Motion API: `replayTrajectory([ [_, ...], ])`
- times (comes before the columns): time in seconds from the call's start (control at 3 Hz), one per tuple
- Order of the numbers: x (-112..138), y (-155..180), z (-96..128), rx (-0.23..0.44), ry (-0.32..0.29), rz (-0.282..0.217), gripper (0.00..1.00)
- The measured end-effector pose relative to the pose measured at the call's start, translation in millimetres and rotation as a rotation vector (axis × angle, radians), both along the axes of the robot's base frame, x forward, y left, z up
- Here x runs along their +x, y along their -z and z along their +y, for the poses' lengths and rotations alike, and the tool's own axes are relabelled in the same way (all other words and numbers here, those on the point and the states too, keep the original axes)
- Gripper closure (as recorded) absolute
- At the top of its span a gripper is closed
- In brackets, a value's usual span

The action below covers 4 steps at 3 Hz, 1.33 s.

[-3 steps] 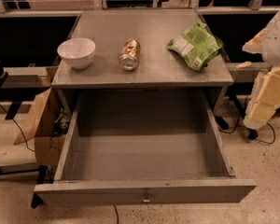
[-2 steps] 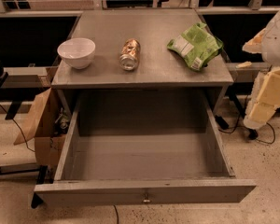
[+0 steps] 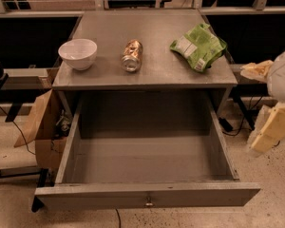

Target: Close top drawer

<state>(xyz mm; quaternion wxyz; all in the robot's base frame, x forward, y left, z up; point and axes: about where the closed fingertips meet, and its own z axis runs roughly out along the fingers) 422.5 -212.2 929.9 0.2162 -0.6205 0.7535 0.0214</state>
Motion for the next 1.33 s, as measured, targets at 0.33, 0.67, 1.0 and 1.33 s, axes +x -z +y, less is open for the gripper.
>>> replayTrajectory([
  [0.33, -18, 51, 5, 0.082, -0.016, 0.046, 0.00],
  [0.67, -39, 112, 17, 0.148, -0.027, 0.137, 0.00],
  [1.0, -62, 154, 19, 0.185, -0.014, 0.204, 0.16],
  [1.33, -78, 183, 18, 0.206, 0.005, 0.258, 0.39],
])
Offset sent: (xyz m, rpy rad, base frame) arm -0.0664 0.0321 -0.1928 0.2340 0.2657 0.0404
